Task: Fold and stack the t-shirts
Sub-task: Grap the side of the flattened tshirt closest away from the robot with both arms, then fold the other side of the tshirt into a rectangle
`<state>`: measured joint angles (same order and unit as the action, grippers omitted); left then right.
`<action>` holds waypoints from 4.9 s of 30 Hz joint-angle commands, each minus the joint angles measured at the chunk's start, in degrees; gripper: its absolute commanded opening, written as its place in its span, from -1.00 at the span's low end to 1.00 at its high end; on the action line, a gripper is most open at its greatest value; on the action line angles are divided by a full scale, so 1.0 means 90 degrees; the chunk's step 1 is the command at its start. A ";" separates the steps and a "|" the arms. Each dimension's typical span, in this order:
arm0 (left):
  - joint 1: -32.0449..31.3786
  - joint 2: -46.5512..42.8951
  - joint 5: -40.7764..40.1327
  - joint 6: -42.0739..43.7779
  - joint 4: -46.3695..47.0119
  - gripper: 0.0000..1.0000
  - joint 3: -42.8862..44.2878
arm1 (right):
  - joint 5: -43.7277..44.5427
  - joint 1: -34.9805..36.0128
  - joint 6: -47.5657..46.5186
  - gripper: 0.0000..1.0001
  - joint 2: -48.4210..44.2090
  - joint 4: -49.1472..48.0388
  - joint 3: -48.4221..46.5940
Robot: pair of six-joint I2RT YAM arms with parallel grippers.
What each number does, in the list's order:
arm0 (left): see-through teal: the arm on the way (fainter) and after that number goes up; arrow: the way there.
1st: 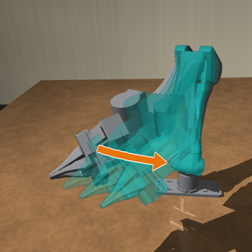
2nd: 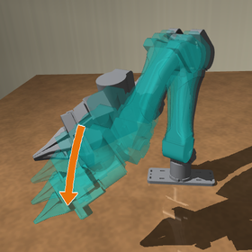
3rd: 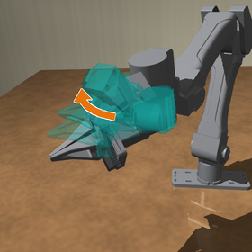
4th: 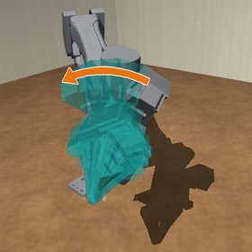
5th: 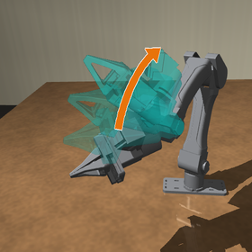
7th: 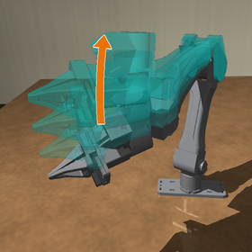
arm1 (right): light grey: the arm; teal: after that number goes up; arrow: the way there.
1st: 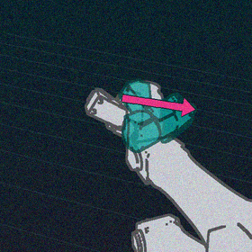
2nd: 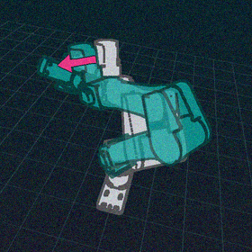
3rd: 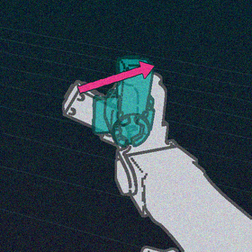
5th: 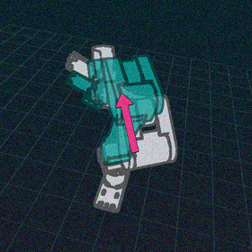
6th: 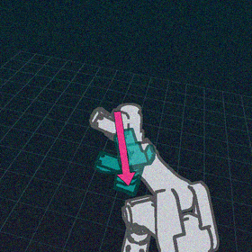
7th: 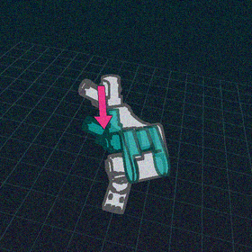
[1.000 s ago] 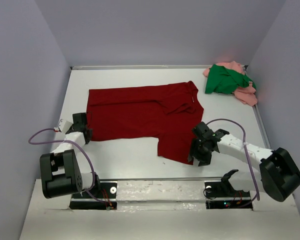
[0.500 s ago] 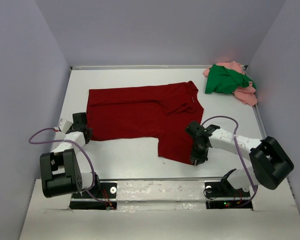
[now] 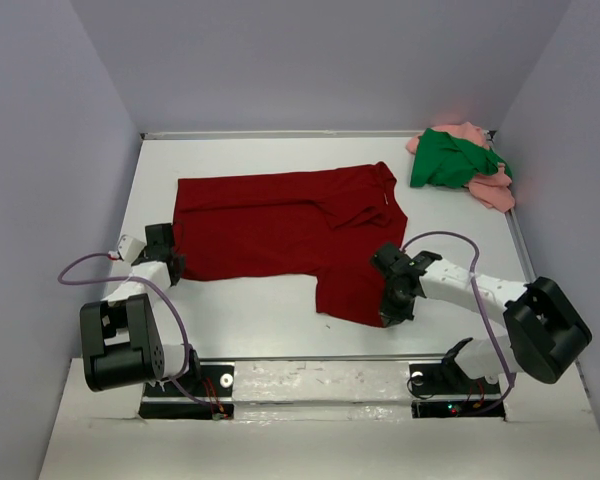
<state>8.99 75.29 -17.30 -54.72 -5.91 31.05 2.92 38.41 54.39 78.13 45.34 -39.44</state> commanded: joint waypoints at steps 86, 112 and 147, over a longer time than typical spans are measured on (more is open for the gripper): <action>-0.0042 0.2552 0.0292 0.2574 -0.0222 -1.00 0.4626 | 0.0809 -0.2588 -0.3992 -1.00 0.1455 -0.3055 -0.4885; -0.0042 0.4828 0.0282 0.2525 -0.0651 -1.00 0.6814 | 0.0272 -0.2833 -0.4628 -1.00 0.4444 -0.3222 -0.7258; -0.1507 0.2846 0.2254 0.4664 -0.0955 0.96 0.7079 | -0.1077 -0.1867 -0.2314 0.46 0.3848 -0.2421 -0.6125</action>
<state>-0.95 101.75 -1.23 -14.50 -13.54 99.31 -8.78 19.73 26.30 112.77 25.63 -94.94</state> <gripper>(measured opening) 0.979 0.736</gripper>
